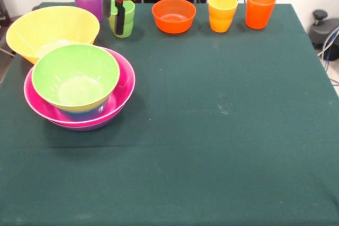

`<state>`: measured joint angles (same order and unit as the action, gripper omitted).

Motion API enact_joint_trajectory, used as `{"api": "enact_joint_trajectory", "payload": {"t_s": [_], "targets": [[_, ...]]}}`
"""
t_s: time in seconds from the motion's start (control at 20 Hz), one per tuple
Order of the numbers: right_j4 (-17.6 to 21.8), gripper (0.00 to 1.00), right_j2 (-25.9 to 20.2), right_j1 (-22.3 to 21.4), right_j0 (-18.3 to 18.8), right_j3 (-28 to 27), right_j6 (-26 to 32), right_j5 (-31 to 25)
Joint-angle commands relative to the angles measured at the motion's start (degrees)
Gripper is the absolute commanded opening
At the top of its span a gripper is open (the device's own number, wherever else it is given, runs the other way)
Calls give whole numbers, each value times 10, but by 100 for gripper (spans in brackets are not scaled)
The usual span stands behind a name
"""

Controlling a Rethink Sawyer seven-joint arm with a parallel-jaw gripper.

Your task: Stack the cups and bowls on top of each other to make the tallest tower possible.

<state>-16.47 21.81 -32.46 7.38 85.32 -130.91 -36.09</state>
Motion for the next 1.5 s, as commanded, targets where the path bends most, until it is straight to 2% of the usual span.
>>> {"api": "enact_joint_trajectory", "payload": {"t_s": [0.05,0.35,0.6,1.15,1.3,1.5], "targets": [[-40,100,-7,40,-32,59,-194,22],[-65,100,14,47,-47,80,-232,34],[-82,100,5,37,-36,115,-246,48],[-71,100,-23,40,8,151,-214,100],[-71,100,-43,33,26,177,-198,119],[-69,100,-52,20,31,200,-196,126]]}}
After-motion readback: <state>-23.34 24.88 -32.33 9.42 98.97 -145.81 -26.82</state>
